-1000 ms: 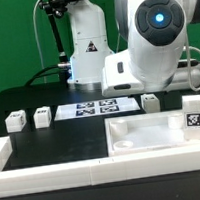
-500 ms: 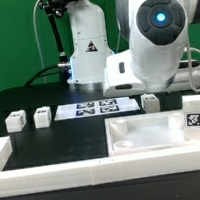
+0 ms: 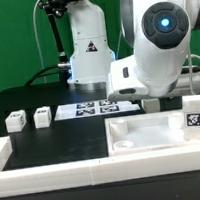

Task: Assemble square table

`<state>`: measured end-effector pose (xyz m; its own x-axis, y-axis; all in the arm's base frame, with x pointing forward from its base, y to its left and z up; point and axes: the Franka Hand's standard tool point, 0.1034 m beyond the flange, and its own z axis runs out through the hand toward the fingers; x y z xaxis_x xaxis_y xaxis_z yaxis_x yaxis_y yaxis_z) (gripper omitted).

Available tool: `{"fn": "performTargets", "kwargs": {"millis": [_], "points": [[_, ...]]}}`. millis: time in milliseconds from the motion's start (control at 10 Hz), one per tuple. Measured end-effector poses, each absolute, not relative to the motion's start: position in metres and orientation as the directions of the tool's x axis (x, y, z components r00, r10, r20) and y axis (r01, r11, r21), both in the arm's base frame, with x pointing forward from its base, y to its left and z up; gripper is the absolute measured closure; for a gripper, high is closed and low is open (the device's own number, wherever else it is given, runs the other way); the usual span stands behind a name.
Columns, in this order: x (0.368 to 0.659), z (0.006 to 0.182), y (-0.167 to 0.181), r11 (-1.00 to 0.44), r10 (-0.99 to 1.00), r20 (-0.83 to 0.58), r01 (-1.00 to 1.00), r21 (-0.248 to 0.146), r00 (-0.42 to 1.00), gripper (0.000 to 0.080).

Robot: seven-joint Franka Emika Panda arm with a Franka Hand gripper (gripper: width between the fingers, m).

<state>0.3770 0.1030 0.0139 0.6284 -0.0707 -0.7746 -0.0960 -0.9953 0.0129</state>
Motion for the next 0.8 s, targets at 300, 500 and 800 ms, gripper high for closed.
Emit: {"fn": "performTargets", "kwargs": {"millis": [300,500,800], "points": [[0.3726,0.0111,0.1017,-0.993,-0.096,-0.78,-0.109,0.037,0.618,0.0151],[0.3732,0.0101,0.1004,-0.993,-0.1,-0.778,-0.113,0.038,0.62,0.0239],[0.3739,0.0102,0.099,-0.992,-0.102,-0.777,-0.116,0.038,0.621,0.0511]]}}
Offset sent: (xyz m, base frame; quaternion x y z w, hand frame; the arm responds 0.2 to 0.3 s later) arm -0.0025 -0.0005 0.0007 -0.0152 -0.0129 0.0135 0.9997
